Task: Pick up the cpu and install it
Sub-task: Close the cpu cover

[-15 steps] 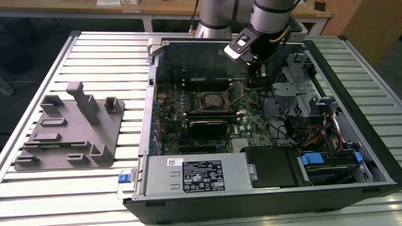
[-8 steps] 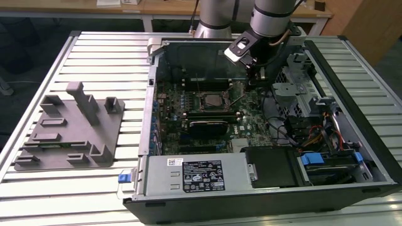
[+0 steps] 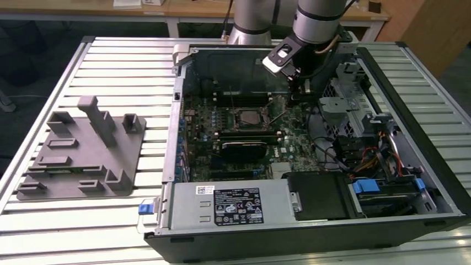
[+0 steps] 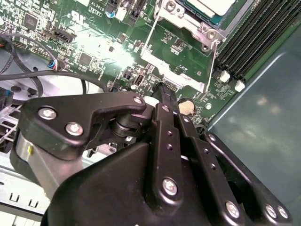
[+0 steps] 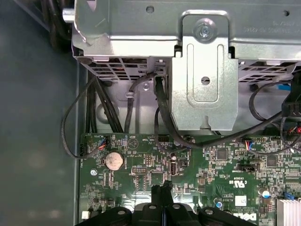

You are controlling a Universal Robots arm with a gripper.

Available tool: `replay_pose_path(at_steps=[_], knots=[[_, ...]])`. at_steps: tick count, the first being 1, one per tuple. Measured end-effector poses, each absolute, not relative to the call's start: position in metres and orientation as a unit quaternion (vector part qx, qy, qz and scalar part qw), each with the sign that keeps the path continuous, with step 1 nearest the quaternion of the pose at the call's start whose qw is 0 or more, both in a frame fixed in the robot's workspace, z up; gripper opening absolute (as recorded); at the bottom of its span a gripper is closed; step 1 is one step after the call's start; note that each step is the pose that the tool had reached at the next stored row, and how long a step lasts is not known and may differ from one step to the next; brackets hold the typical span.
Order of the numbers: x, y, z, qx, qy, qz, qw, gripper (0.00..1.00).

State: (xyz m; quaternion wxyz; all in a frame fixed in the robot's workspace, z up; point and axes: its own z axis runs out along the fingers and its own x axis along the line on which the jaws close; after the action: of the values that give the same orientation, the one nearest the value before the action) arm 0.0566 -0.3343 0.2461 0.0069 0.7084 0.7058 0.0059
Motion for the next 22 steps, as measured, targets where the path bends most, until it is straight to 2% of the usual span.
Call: replay_pose_path(at_steps=[22], knots=[[0.012, -0.334, 0.245, 0.709, 0.705, 0.007, 0.006, 0.11]])
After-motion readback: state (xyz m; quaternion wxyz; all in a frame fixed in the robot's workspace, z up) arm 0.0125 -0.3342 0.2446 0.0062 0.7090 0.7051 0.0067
